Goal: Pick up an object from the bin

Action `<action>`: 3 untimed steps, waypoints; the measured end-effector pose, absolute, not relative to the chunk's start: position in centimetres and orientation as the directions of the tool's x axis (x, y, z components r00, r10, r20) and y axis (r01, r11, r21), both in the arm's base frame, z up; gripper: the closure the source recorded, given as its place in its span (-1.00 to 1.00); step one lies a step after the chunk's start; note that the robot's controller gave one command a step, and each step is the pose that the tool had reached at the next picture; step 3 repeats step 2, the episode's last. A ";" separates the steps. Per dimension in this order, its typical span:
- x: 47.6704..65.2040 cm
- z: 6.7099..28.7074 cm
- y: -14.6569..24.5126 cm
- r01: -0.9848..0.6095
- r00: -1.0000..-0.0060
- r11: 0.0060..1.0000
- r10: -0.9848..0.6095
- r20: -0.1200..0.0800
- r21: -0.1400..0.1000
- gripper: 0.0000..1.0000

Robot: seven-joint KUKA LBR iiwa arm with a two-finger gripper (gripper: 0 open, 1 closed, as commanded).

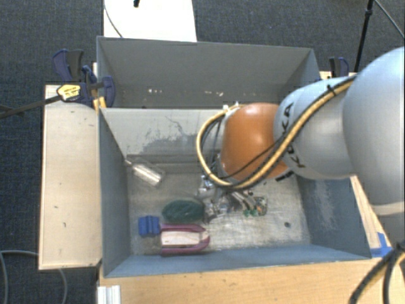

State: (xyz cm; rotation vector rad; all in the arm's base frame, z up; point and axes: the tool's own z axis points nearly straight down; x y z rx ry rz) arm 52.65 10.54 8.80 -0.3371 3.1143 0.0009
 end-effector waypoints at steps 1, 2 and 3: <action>51.9 18.8 10.9 -0.214 -0.977 0.977 -0.214 -0.010 0.000 1.00; 59.1 25.5 15.8 -0.510 -0.860 0.860 -0.510 -0.011 -0.002 1.00; 59.1 25.5 15.8 -0.510 -0.860 0.860 -0.510 -0.011 -0.002 1.00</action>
Offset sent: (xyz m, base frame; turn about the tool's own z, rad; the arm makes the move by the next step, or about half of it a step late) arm -0.0092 0.0038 0.0951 -0.0036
